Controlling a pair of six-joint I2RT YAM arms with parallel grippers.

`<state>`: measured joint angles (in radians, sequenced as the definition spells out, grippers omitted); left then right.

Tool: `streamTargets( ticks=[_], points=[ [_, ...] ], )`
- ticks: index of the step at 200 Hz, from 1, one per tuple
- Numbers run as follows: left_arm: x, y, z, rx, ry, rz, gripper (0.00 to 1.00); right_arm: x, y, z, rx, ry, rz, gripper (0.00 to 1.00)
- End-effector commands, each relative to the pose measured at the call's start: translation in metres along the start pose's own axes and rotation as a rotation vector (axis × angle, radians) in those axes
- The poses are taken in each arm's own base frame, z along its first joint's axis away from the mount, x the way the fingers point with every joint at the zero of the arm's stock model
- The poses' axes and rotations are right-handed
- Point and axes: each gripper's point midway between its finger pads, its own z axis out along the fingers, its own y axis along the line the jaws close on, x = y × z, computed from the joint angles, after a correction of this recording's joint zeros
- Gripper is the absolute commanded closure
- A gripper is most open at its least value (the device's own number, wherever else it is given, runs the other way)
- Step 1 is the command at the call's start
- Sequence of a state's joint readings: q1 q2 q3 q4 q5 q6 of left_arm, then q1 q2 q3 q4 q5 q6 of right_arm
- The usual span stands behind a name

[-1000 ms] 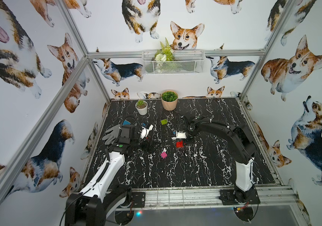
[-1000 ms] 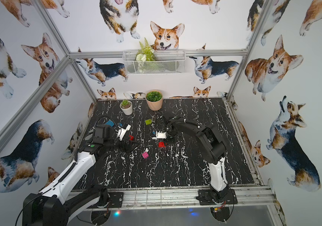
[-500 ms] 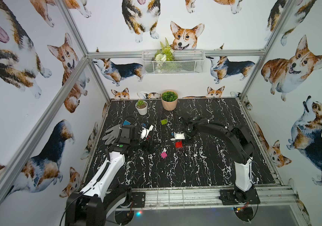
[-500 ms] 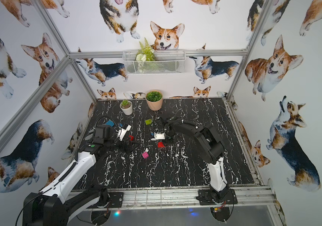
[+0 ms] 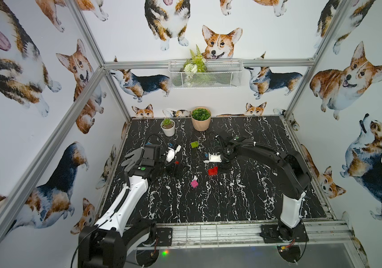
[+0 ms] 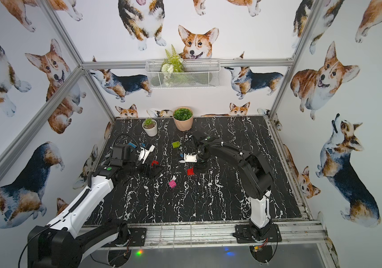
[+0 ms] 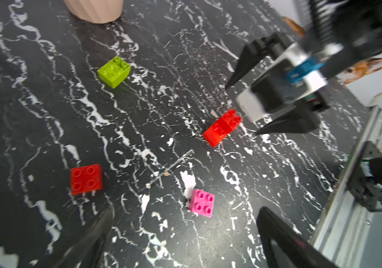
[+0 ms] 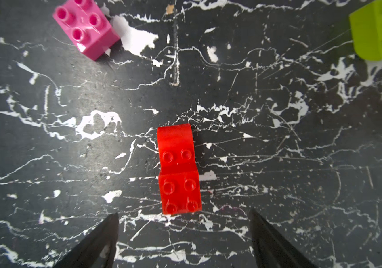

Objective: Assemble the letter s with lego
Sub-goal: Assemble the lego brick with the lego brick, then pick up the lego brick from the center of the board.

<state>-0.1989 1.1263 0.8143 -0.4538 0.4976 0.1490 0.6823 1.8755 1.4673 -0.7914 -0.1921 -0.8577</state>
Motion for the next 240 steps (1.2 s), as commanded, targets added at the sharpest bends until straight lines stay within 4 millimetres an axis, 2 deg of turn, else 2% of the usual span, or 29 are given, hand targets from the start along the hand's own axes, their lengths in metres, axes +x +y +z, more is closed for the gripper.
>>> streamTargets(
  ticks=[1, 35, 64, 88, 103, 130, 149, 159, 184, 207, 240],
  points=[
    [0.015, 0.037, -0.005, -0.192, 0.151, -0.053, 0.0, 0.005, -0.001, -0.024, 0.01, -0.071, 0.102, 0.09],
    [0.008, 0.054, 0.004, -0.271, 0.099, -0.178, 0.0, 0.023, -0.006, -0.055, 0.081, -0.153, 0.248, 0.08],
    [0.014, 0.066, 0.016, -0.309, 0.182, -0.133, 0.0, 0.036, 0.01, -0.071, 0.077, -0.202, 0.328, 0.08],
    [0.025, 0.081, 0.025, -0.336, 0.318, -0.055, 0.04, 0.047, 0.019, -0.084, 0.085, -0.237, 0.402, 0.08],
    [0.023, 0.092, 0.033, -0.363, 0.351, -0.076, 0.06, 0.052, 0.021, -0.093, 0.102, -0.262, 0.443, 0.08],
    [0.015, 0.097, 0.057, -0.342, 0.347, -0.123, 0.12, 0.057, 0.021, -0.113, 0.11, -0.347, 0.531, 0.08],
    [0.016, 0.1, 0.068, -0.332, 0.372, -0.114, 0.17, 0.059, 0.021, -0.125, 0.103, -0.404, 0.589, 0.08],
    [0.022, 0.105, 0.076, -0.333, 0.407, -0.118, 0.21, 0.062, 0.019, -0.131, 0.105, -0.421, 0.61, 0.08],
    [0.028, 0.11, 0.087, -0.338, 0.452, -0.122, 0.25, 0.07, 0.015, -0.139, 0.118, -0.44, 0.646, 0.08],
    [0.039, 0.122, 0.092, -0.406, 0.507, -0.141, 0.31, 0.076, 0.012, -0.141, 0.128, -0.432, 0.657, 0.08],
    [0.047, 0.122, 0.102, -0.403, 0.514, -0.164, 0.38, 0.079, 0.008, -0.142, 0.142, -0.429, 0.665, 0.08]
  ],
)
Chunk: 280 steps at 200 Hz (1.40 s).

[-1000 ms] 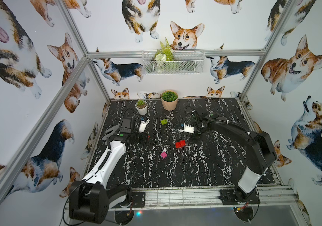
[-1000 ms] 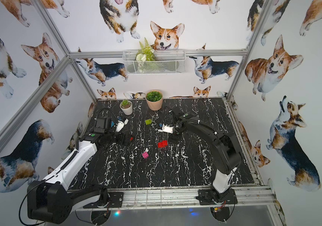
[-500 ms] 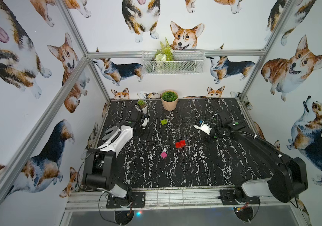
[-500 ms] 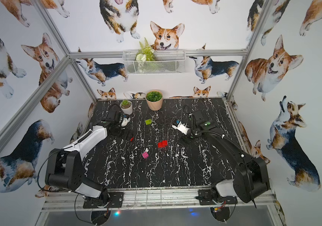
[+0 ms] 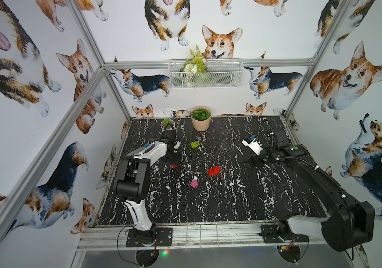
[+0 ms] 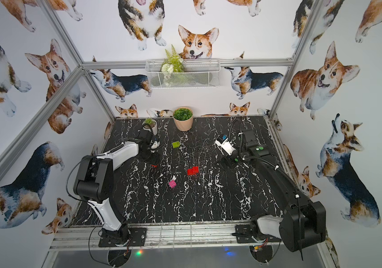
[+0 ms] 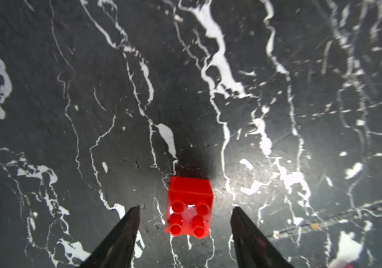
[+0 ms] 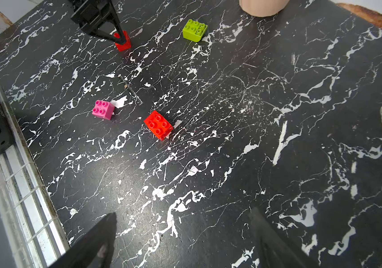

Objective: Assemble the letter s with lego
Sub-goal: Pick up the lego brick from the center of the board, then assemble the lego brick with the lego brick.

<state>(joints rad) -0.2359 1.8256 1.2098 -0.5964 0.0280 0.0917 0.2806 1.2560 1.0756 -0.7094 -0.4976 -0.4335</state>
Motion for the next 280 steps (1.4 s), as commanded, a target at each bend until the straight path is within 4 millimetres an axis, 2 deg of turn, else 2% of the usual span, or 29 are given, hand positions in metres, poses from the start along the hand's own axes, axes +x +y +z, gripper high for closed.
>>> streamTargets(
  ticks=[1, 47, 72, 92, 109, 144, 158, 178, 203, 217, 234, 259, 280],
  points=[
    [0.004, 0.001, 0.006, -0.011, 0.024, -0.024, 0.39, -0.004, 0.001, -0.002, -0.01, -0.014, 0.01, 0.08],
    [0.006, -0.001, 0.014, 0.0, 0.037, -0.038, 0.5, -0.002, -0.001, 0.0, -0.008, -0.004, 0.005, 0.08],
    [0.009, -0.001, 0.016, -0.001, 0.044, -0.042, 0.6, 0.0, -0.001, 0.001, -0.009, 0.001, 0.008, 0.08],
    [0.011, -0.002, 0.017, 0.0, 0.051, -0.04, 0.61, -0.001, -0.001, 0.001, -0.009, 0.001, 0.007, 0.08],
    [0.012, -0.002, 0.019, 0.003, 0.055, -0.041, 0.68, -0.002, -0.001, 0.001, -0.01, 0.0, 0.008, 0.08],
    [0.012, -0.002, 0.016, 0.003, 0.058, -0.031, 0.75, -0.001, -0.001, 0.002, -0.013, 0.005, 0.011, 0.09],
    [0.008, -0.006, 0.004, 0.014, 0.048, -0.001, 0.76, 0.0, -0.001, 0.002, -0.015, 0.007, 0.013, 0.09],
    [-0.006, -0.029, -0.024, 0.091, -0.003, 0.093, 0.74, 0.002, 0.008, 0.007, -0.071, 0.001, 0.03, 0.09],
    [-0.005, -0.084, -0.052, 0.273, -0.014, 0.366, 0.72, 0.006, 0.021, 0.021, -0.191, -0.011, 0.118, 0.1],
    [-0.003, -0.109, -0.065, 0.342, -0.041, 0.516, 0.72, 0.007, 0.024, 0.029, -0.236, -0.01, 0.18, 0.11],
    [0.001, -0.13, -0.072, 0.361, -0.034, 0.674, 0.73, 0.009, 0.023, 0.036, -0.247, -0.014, 0.236, 0.12],
    [-0.003, -0.152, -0.08, 0.383, -0.049, 0.758, 0.73, 0.014, 0.015, 0.046, -0.224, 0.001, 0.305, 0.12],
    [0.002, -0.177, -0.081, 0.399, -0.065, 0.885, 0.74, 0.019, 0.015, 0.054, -0.246, 0.025, 0.387, 0.13]
  ],
)
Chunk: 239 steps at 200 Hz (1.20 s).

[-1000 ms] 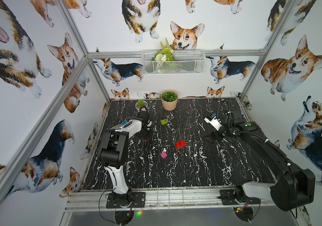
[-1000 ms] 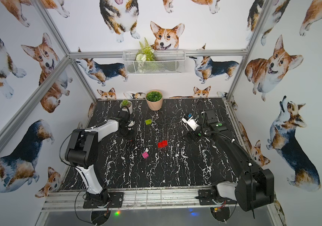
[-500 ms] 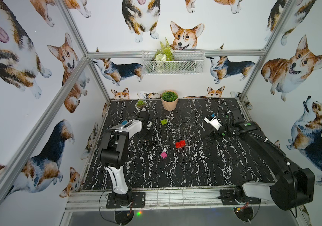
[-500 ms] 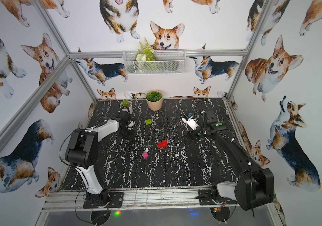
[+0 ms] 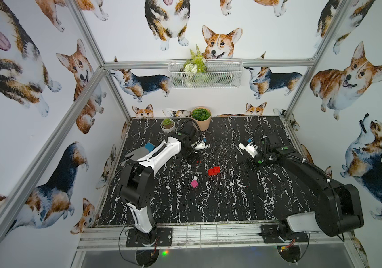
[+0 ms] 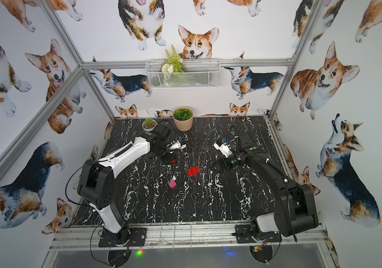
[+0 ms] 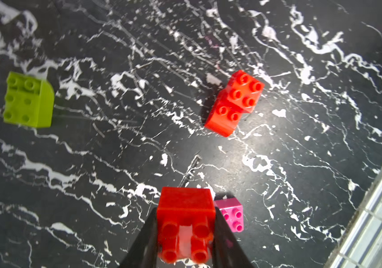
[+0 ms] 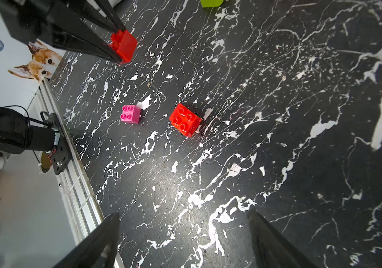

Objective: Assemble the letter s with lego
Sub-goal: Assemble the lego brick with the lego brick.

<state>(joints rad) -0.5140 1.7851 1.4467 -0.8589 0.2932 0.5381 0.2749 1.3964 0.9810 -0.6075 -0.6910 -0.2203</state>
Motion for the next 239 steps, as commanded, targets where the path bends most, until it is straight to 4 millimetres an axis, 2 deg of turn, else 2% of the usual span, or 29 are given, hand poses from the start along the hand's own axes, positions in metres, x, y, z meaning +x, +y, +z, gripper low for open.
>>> streamTargets(
  ticks=[1, 44, 84, 108, 186, 239],
  points=[
    [-0.003, -0.03, 0.005, 0.074, 0.02, 0.176, 0.74, -0.005, 0.0, 0.007, -0.036, -0.02, 0.098, 0.13],
    [-0.014, -0.046, 0.021, 0.068, 0.024, 0.363, 0.74, 0.004, -0.004, 0.024, -0.083, -0.013, 0.268, 0.15],
    [-0.03, -0.057, 0.04, 0.112, 0.026, 0.396, 0.75, 0.012, -0.007, 0.036, -0.13, -0.012, 0.383, 0.16],
    [-0.031, -0.06, 0.054, 0.123, 0.066, 0.418, 0.74, 0.016, -0.01, 0.041, -0.138, -0.007, 0.417, 0.18],
    [-0.037, -0.05, 0.071, 0.096, 0.115, 0.423, 0.75, 0.027, -0.014, 0.044, -0.126, 0.013, 0.434, 0.18],
    [-0.037, -0.048, 0.076, 0.095, 0.136, 0.414, 0.75, 0.022, -0.016, 0.041, -0.119, -0.003, 0.43, 0.18]
  ],
)
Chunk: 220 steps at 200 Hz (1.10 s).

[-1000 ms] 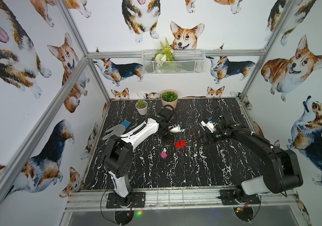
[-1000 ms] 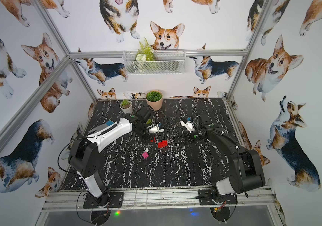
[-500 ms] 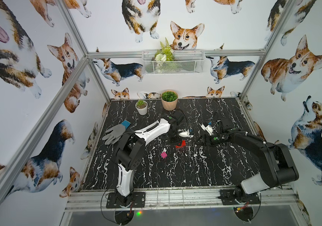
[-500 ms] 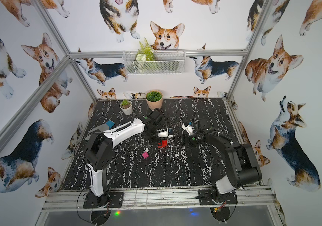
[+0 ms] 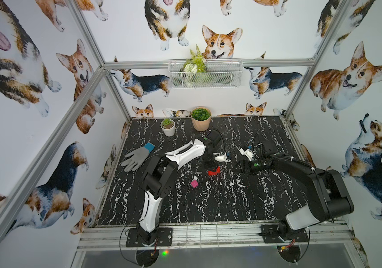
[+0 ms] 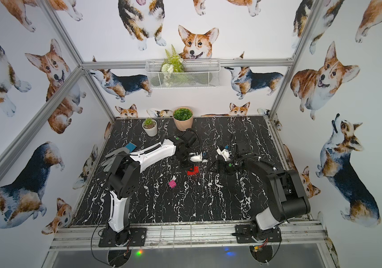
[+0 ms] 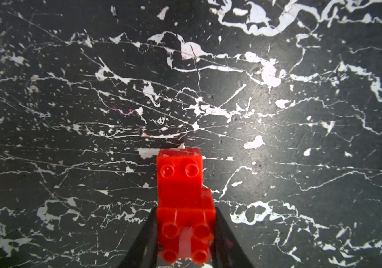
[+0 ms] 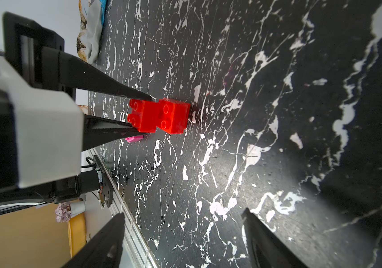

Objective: Assemble the letter s with lego
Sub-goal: Assemble the lego brick with the lego brick.

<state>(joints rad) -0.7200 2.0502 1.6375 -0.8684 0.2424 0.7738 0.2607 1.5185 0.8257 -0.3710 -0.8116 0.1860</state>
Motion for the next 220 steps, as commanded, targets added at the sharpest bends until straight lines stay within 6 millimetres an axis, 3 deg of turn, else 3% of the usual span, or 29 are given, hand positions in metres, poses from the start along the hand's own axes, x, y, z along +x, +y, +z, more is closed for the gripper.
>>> streamTargets(
  ticks=[1, 220],
  points=[
    [0.003, -0.003, 0.001, 0.02, 0.028, 0.007, 0.75, -0.006, 0.003, -0.002, -0.007, -0.021, -0.014, 0.18],
    [0.019, -0.005, 0.011, 0.012, 0.173, 0.014, 0.79, -0.009, 0.003, -0.012, 0.029, -0.023, -0.035, 0.2]
  ],
)
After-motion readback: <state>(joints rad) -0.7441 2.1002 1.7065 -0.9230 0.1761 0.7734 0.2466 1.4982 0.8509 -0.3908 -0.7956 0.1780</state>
